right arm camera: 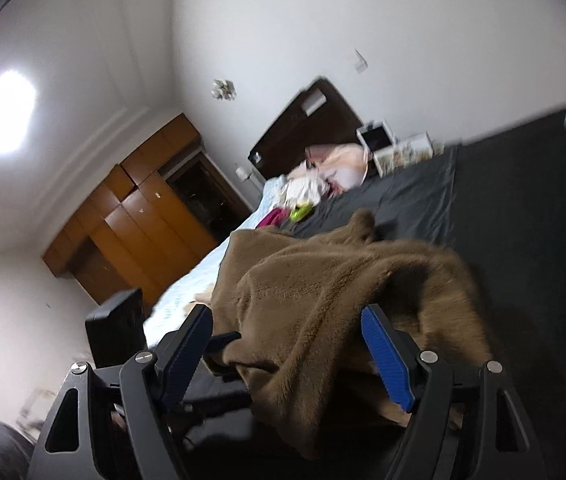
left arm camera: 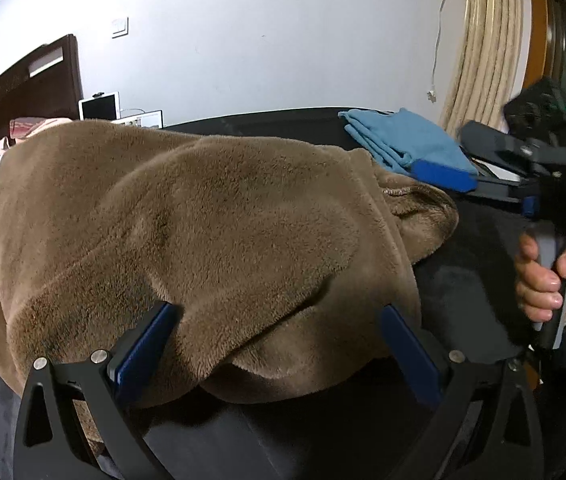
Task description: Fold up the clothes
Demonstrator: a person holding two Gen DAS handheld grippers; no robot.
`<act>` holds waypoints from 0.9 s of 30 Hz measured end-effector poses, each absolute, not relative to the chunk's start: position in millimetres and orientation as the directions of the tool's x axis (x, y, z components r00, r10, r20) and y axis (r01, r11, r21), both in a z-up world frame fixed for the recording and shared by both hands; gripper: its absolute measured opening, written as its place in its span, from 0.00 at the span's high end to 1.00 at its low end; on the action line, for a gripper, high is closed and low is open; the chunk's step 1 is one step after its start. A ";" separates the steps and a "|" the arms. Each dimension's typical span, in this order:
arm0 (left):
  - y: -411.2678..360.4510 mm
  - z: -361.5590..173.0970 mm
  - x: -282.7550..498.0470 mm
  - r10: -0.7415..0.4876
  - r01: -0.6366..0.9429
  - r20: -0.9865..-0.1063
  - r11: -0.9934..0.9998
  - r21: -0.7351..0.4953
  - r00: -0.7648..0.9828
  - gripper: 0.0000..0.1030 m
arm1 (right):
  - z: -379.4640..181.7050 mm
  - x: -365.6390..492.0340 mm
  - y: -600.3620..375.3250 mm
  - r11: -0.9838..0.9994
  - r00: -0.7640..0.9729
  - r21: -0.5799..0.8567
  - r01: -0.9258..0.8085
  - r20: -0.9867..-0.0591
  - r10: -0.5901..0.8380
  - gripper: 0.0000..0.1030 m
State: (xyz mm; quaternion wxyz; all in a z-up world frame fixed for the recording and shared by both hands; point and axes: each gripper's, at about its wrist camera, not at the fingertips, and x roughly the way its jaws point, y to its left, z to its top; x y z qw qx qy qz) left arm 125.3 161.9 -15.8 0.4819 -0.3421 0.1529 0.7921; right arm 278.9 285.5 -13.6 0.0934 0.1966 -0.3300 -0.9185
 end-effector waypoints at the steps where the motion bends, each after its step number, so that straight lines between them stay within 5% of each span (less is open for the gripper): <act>1: 160.8 -17.2 124.5 0.661 -0.867 -0.689 -0.489 -0.097 -0.296 0.01 | -17.3 274.0 287.8 -0.748 -0.903 0.663 0.033 -0.300 -0.306 0.24; 16: 156.0 -38.4 129.2 0.649 -0.860 -0.707 -0.497 -0.114 -0.281 0.01 | -49.8 225.8 308.6 -0.528 -0.877 0.849 0.013 -0.244 -0.413 0.24; 27: 151.5 -38.2 132.0 0.662 -0.873 -0.705 -0.470 -0.128 -0.253 0.01 | -53.1 216.3 302.3 -0.567 -0.870 0.820 -0.078 -0.334 -0.364 0.24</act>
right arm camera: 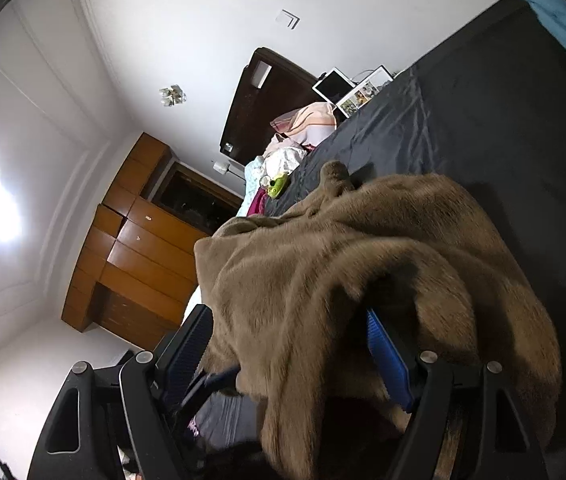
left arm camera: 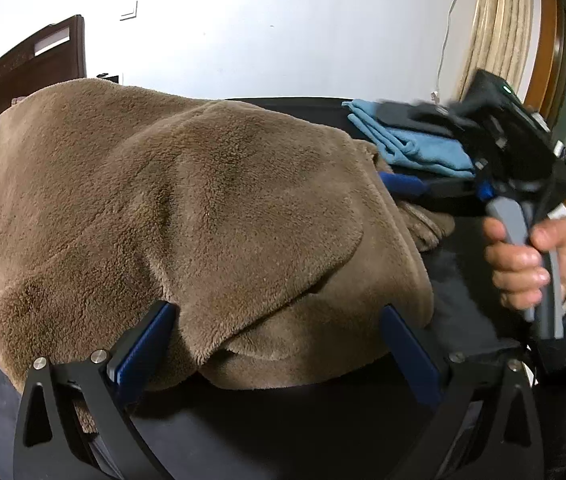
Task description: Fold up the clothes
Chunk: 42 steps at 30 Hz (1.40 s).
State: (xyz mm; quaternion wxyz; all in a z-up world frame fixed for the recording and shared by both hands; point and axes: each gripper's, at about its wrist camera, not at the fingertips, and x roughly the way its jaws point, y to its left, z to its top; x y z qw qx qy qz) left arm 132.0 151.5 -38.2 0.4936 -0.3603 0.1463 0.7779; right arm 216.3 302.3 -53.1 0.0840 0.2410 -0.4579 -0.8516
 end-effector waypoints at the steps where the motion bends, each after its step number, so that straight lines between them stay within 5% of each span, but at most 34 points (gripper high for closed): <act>1: 151.2 -38.0 132.5 0.663 -0.873 -0.705 -0.470 -0.129 -0.252 0.01 | -52.4 210.9 303.6 -0.566 -0.872 0.821 -0.080 -0.332 -0.359 0.24; 4: 150.0 -37.6 132.9 0.664 -0.873 -0.705 -0.469 -0.133 -0.249 0.01 | -50.4 195.9 309.5 -0.549 -0.886 0.833 -0.073 -0.307 -0.348 0.35; 6: 149.1 -37.0 132.6 0.665 -0.872 -0.705 -0.469 -0.137 -0.247 0.01 | -50.9 191.5 313.7 -0.535 -0.893 0.842 -0.069 -0.292 -0.343 0.59; 8: 147.5 -35.4 132.5 0.668 -0.871 -0.703 -0.469 -0.143 -0.244 0.01 | -49.0 196.7 314.2 -0.550 -0.902 0.833 -0.057 -0.279 -0.330 0.69; 12: 141.1 -25.4 132.3 0.678 -0.866 -0.692 -0.476 -0.157 -0.247 0.01 | -31.9 215.3 308.0 -0.634 -0.927 0.773 -0.020 -0.252 -0.277 0.82; 19: 126.2 15.4 136.9 0.698 -0.869 -0.639 -0.486 -0.092 -0.323 0.01 | 0.8 255.0 287.9 -0.753 -0.953 0.651 0.093 -0.161 -0.257 0.85; 30: 128.7 82.0 172.2 0.741 -0.923 -0.551 -0.292 0.251 -0.384 0.01 | 26.6 302.9 240.5 -0.857 -0.934 0.440 0.268 -0.099 -0.343 0.85; 42: 176.9 58.9 156.4 0.718 -0.862 -0.574 -0.071 0.503 -0.394 0.01 | 32.2 321.6 206.8 -0.877 -0.902 0.313 0.365 -0.116 -0.417 0.85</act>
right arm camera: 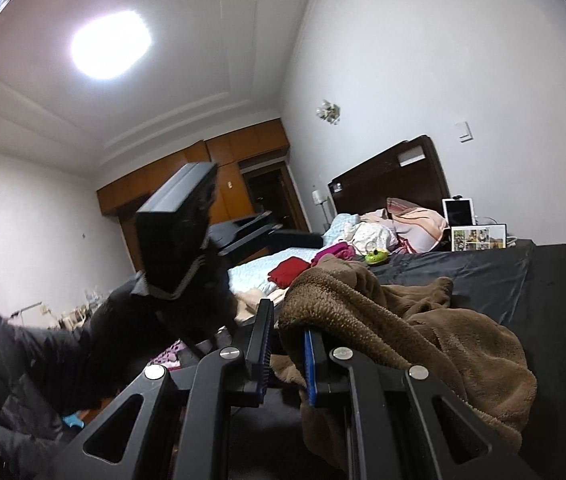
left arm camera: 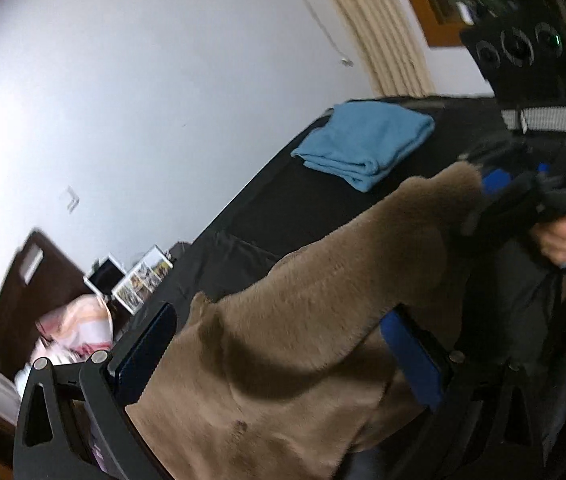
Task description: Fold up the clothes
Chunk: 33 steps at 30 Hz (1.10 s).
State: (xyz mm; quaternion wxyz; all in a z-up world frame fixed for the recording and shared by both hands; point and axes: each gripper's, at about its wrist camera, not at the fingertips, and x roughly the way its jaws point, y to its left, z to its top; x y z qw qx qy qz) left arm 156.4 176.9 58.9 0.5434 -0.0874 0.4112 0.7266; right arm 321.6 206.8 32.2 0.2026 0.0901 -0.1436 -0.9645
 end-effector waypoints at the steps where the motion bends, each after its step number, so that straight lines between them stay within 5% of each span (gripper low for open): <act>1: 178.7 57.7 156.9 0.718 -0.853 -0.577 -0.043 0.520 -0.388 0.01 | 32.3 323.3 203.3 -0.876 -0.897 0.303 0.375 -0.119 -0.425 0.85; 11: 189.9 48.7 162.2 0.683 -0.882 -0.667 0.070 0.465 -0.297 0.04 | 34.8 335.0 173.7 -0.872 -0.868 0.224 0.436 -0.151 -0.473 0.85; 17: 183.3 49.3 144.4 0.663 -0.954 -0.705 -0.048 0.297 -0.253 0.62 | 36.7 332.8 178.6 -0.873 -0.881 0.273 0.404 -0.142 -0.452 0.85; 20: 171.0 54.6 141.6 0.678 -0.951 -0.672 -0.156 0.266 -0.299 0.74 | 36.9 329.3 182.1 -0.869 -0.885 0.309 0.387 -0.140 -0.444 0.83; 22: 159.9 61.8 139.5 0.687 -0.937 -0.638 -0.231 0.262 -0.348 0.76 | 37.4 330.0 185.4 -0.860 -0.884 0.327 0.391 -0.125 -0.450 0.71; 24: 146.7 71.8 135.1 0.691 -0.913 -0.596 -0.322 0.252 -0.408 0.76 | 39.9 335.8 188.1 -0.850 -0.885 0.336 0.405 -0.090 -0.457 0.21; 25: 140.1 77.0 132.9 0.692 -0.899 -0.575 -0.360 0.250 -0.437 0.76 | 41.3 339.2 189.2 -0.849 -0.887 0.336 0.408 -0.072 -0.455 0.14; 33: 77.9 127.7 116.9 0.701 -0.798 -0.396 -0.578 0.171 -0.592 0.76 | 39.3 344.5 190.8 -0.892 -0.915 0.297 0.341 -0.113 -0.388 0.14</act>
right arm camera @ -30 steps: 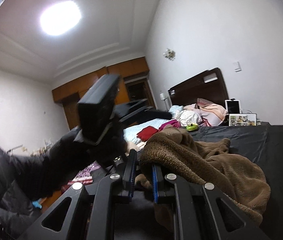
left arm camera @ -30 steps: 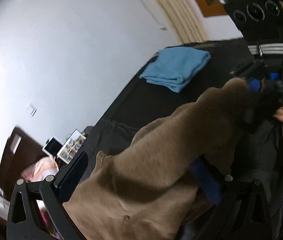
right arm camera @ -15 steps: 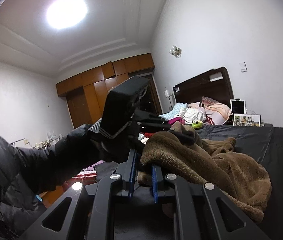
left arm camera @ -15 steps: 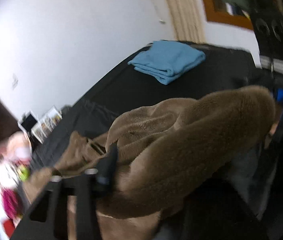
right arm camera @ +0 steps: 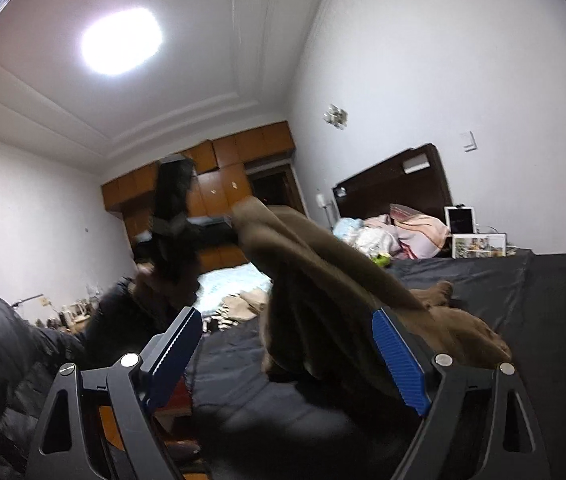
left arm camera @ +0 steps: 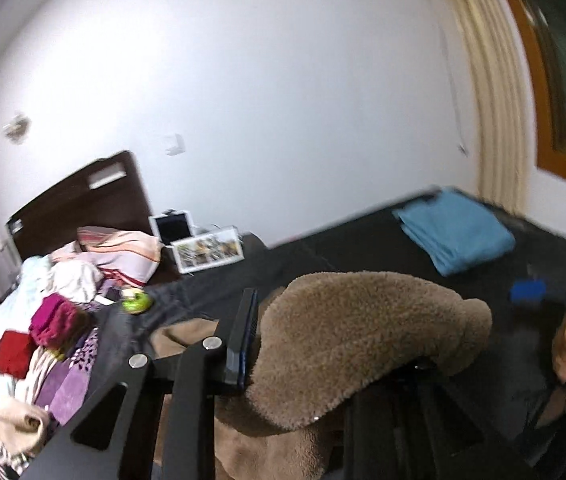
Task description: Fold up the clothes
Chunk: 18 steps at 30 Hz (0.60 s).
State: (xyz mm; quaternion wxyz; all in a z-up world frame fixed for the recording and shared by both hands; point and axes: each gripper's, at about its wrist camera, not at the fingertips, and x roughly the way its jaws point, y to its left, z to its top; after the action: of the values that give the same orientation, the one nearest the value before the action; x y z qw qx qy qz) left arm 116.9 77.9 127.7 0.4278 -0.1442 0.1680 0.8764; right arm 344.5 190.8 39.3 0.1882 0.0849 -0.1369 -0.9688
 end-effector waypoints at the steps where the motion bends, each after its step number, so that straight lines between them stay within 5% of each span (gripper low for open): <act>1: 72.1 132.8 114.5 0.699 -0.787 -0.382 -0.597 0.154 -0.605 0.76 | 37.6 343.4 191.2 -0.900 -0.919 0.291 0.324 -0.127 -0.372 0.14; 11: 18.2 167.5 92.0 0.665 -0.697 -0.312 -0.717 -0.012 -0.679 0.76 | 20.1 310.0 183.0 -0.988 -0.931 0.079 0.133 -0.333 -0.152 0.14; 18: 10.3 185.3 100.5 0.653 -0.686 -0.309 -0.727 -0.002 -0.691 0.76 | -1.6 271.8 170.6 -0.986 -0.881 -0.064 0.156 -0.460 -0.110 0.14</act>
State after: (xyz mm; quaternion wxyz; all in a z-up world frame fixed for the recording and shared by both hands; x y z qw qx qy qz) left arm 100.5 10.3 185.3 0.3648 -0.1458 0.0570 0.9178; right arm 271.8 170.6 -1.6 0.0688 0.2340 0.0497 -0.9685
